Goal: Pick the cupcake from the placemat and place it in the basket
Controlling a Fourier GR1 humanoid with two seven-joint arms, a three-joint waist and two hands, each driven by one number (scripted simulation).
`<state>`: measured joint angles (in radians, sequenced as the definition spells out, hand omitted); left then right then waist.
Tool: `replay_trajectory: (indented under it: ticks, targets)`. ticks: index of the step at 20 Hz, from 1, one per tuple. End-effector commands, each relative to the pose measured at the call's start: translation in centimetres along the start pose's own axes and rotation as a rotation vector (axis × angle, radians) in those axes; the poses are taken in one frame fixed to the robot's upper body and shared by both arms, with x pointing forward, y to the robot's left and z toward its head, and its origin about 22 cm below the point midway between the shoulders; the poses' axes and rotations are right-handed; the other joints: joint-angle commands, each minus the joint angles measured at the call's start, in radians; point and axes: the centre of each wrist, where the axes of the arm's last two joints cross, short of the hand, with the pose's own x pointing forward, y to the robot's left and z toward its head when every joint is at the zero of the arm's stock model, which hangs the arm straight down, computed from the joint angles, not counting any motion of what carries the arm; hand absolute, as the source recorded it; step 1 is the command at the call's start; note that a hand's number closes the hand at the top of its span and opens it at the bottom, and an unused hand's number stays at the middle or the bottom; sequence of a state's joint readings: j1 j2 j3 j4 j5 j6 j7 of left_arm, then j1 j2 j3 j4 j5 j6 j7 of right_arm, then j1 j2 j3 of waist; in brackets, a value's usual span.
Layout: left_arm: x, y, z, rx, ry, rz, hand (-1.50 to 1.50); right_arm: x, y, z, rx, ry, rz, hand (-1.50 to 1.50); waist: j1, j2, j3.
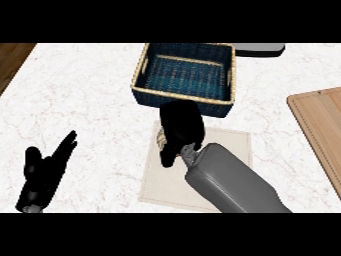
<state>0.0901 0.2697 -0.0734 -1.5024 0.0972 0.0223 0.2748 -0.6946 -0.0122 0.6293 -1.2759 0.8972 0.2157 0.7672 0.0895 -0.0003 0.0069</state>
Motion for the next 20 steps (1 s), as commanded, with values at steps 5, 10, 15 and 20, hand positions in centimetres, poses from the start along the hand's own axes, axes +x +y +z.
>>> replay_trajectory:
  ticks: [5, 10, 15, 20]
  targets:
    - [-1.7, -1.6, -0.2, -0.06, 0.093, -0.015, 0.0, 2.9, -9.4, 2.7, -0.437, 0.072, -0.58, 1.5, 0.04, -0.005, -0.007]
    - [-1.1, -1.8, -0.7, -0.061, 0.082, -0.009, 0.0, 6.0, -14.0, 3.3, -0.607, 0.13, -0.683, 1.5, 0.056, -0.003, -0.014]
    - [-1.0, -1.4, -1.0, -0.055, 0.106, -0.011, 0.0, 8.1, -18.5, 3.2, -0.688, 0.228, -0.671, 1.5, 0.027, -0.005, -0.016]
    - [-1.3, -2.0, -1.3, -0.041, 0.108, 0.007, 0.0, 9.7, -22.9, 3.1, -0.754, 0.276, -0.707, 1.5, 0.009, 0.004, -0.016]
